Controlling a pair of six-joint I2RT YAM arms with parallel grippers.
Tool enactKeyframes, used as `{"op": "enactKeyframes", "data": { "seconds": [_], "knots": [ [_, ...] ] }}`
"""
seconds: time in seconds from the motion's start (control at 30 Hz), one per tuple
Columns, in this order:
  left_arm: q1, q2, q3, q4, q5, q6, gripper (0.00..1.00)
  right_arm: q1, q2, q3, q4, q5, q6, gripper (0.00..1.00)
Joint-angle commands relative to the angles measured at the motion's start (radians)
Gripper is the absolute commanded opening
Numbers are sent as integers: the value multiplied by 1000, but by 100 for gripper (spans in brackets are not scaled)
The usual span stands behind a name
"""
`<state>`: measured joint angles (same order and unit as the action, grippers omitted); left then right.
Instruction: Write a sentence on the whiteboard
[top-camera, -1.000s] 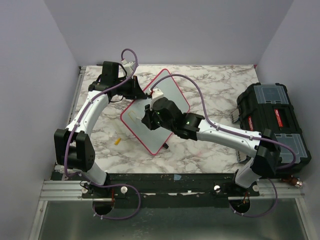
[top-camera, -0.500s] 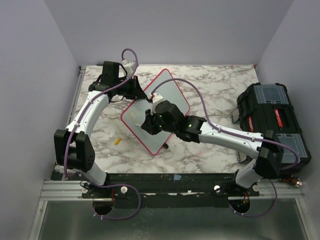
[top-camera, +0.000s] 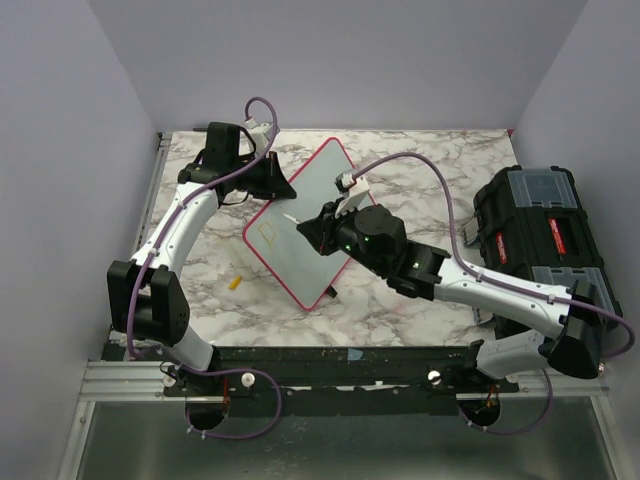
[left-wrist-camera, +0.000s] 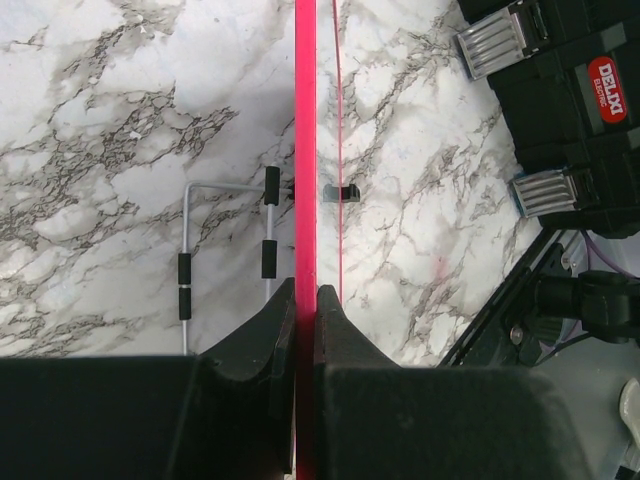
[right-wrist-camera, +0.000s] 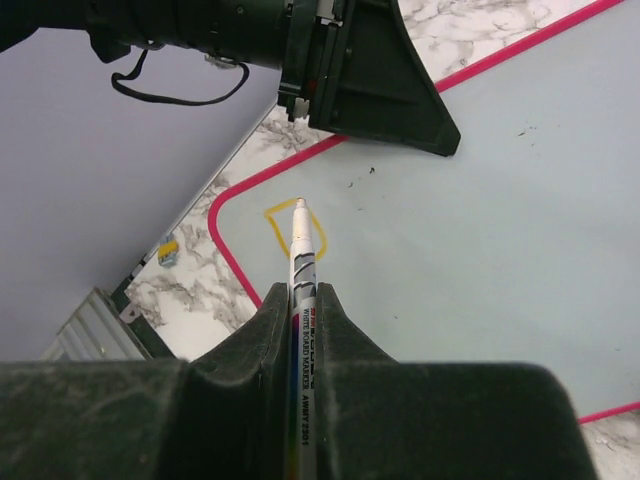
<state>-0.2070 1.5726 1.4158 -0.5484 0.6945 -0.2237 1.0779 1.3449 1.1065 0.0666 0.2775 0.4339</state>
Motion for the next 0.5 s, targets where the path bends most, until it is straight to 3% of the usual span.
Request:
{"op": "enactKeyframes", "data": {
  "seconds": [0.0, 0.23, 0.47],
  "knots": [
    [-9, -33, -2, 36, -36, 106, 0, -16, 55, 51, -20, 33, -3, 1],
    [-21, -28, 4, 25, -37, 116, 0, -16, 131, 154, -165, 33, -27, 1],
    [-28, -19, 19, 18, -34, 121, 0, -18, 149, 161, -190, 21, -53, 1]
  ]
}}
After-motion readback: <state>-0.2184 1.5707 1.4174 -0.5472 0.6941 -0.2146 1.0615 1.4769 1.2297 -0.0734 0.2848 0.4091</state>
